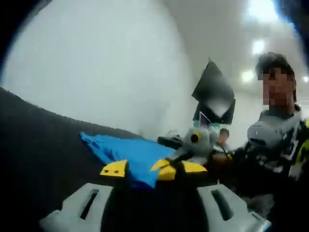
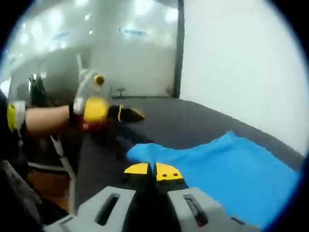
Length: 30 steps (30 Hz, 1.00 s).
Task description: Spread out the cloth and fold it
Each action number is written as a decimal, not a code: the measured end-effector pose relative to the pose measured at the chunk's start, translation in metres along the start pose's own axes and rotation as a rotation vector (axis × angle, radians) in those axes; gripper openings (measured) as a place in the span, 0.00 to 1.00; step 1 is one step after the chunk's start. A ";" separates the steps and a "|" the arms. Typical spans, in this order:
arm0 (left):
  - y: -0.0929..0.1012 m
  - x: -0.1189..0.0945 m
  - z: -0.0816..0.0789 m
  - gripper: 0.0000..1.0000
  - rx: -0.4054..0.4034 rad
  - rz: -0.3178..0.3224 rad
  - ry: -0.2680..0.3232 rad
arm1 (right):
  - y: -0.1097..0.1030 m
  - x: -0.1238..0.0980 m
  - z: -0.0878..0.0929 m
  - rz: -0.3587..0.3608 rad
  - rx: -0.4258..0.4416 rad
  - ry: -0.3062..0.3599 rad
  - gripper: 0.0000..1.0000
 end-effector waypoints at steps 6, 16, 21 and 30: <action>-0.003 0.033 0.013 0.72 0.386 -0.087 -0.082 | -0.001 -0.036 -0.031 -0.026 0.052 0.108 0.00; -0.026 0.102 0.018 0.62 0.671 -0.135 -0.142 | -0.032 -0.085 -0.064 -0.083 0.014 0.171 0.00; -0.039 0.140 0.029 0.46 0.714 -0.175 -0.192 | -0.037 -0.130 -0.085 -0.103 0.028 0.263 0.00; -0.021 0.147 -0.030 0.01 0.780 -0.228 -0.148 | 0.011 -0.221 -0.116 0.027 0.052 0.432 0.00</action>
Point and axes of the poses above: the point that each gripper's makers call its tool centre point, and the gripper's own axes: x roughly forward along the fingers, y roughly to its right, z roughly out of its underside, the point moved 7 cm from there along -x, roughly backward along the fingers, and after that the axes turned 7 degrees about -z, right-handed, at the moved point
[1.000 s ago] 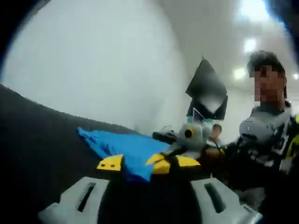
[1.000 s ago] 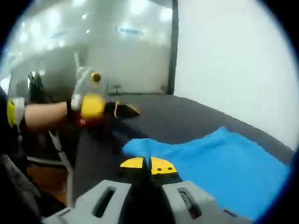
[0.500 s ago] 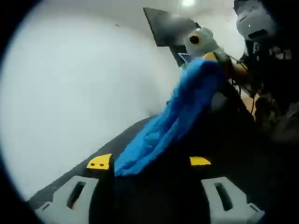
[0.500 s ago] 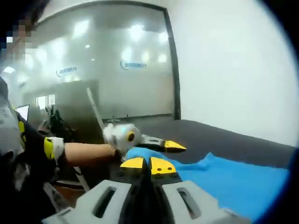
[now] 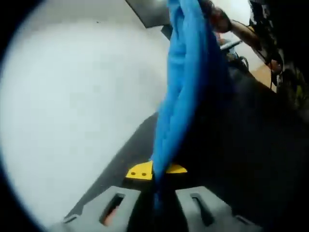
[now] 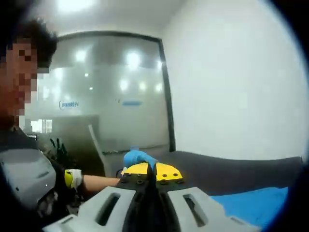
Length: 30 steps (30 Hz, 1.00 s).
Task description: Spread out the cloth and fold it
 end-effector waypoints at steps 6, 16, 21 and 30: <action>-0.073 -0.013 -0.078 0.01 -0.065 -0.036 0.029 | 0.029 -0.018 -0.070 0.036 -0.121 0.066 0.00; -0.150 -0.038 -0.209 0.01 0.006 -0.045 0.110 | 0.041 -0.027 -0.169 0.063 -0.301 0.176 0.00; -0.165 -0.043 -0.245 0.01 0.001 -0.038 0.123 | 0.046 -0.026 -0.206 0.060 -0.364 0.211 0.00; -0.177 -0.052 -0.279 0.01 -0.003 -0.064 0.181 | 0.040 -0.026 -0.241 0.002 -0.429 0.251 0.00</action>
Point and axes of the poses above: the point that each gripper's makers call its tool centre point, and the gripper's own axes: x roughly forward along the fingers, y roughly to its right, z roughly out of its underside, the point moved 7 cm from there along -x, roughly backward along the fingers, and after that the axes turned 7 degrees about -z, right-handed, at the moved point
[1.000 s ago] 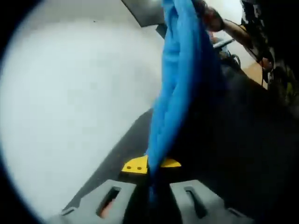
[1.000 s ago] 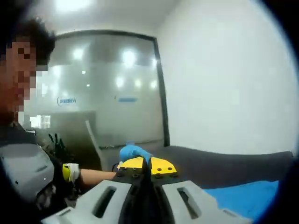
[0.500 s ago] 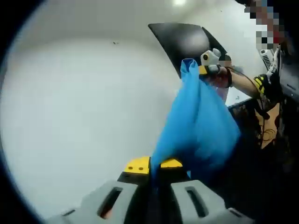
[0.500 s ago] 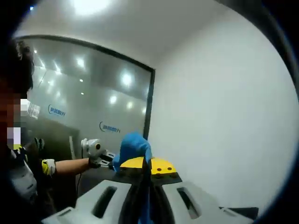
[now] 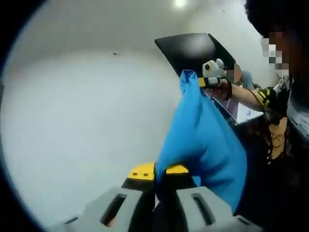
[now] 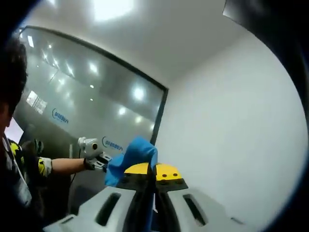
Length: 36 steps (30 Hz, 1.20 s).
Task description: Spread out the cloth and fold it
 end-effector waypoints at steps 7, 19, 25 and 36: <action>-0.002 -0.002 0.007 0.00 -0.060 -0.006 0.029 | -0.002 0.008 -0.004 -0.041 0.017 0.007 0.00; -0.060 0.032 0.020 0.00 -0.113 -0.191 -0.118 | 0.070 0.041 0.048 -0.028 0.224 -0.114 0.00; -0.113 0.062 -0.007 0.00 -0.039 -0.463 -0.112 | 0.147 0.081 0.042 0.068 0.146 -0.068 0.00; 0.107 -0.018 0.088 0.00 0.135 -0.053 -0.184 | -0.024 -0.096 0.150 -0.028 0.224 -0.019 0.00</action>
Point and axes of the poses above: the point that each gripper's makers call its tool centre point, and the gripper's own axes: x roughly forward along the fingers, y roughly to its right, z roughly out of its underside, the point moved 7 cm from there along -x, roughly backward along the fingers, and after that the axes turned 7 degrees about -z, right-handed, at the moved point
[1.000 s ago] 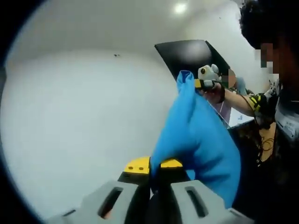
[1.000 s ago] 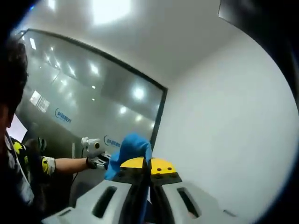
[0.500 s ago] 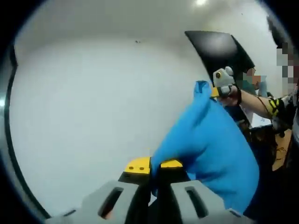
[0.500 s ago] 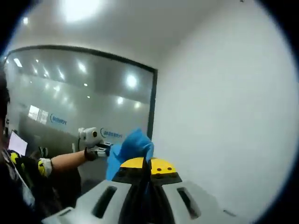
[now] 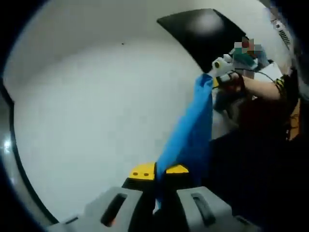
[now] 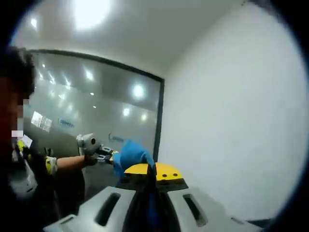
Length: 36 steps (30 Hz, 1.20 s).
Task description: Spread out the cloth and fold it
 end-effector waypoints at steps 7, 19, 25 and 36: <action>0.157 -0.046 0.091 0.00 -0.163 0.301 -0.175 | -0.078 -0.089 0.124 0.062 0.367 -0.202 0.00; 0.209 -0.077 0.107 0.01 -0.123 0.405 -0.267 | -0.129 -0.140 0.170 0.119 0.370 -0.477 0.00; 0.211 -0.096 0.109 0.01 -0.203 0.377 -0.283 | -0.144 -0.145 0.176 0.128 0.267 -0.546 0.00; 0.209 -0.127 0.129 0.16 -0.102 0.300 -0.259 | -0.160 -0.162 0.167 0.158 0.027 -0.554 0.25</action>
Point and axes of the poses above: the point that each gripper's makers call its tool centre point, and the gripper's own axes: x roughly forward along the fingers, y roughly to its right, z roughly out of its underside, the point moved 7 cm from there along -x, roughly backward along the fingers, and after that the axes turned 7 degrees about -z, right-handed, at the moved point
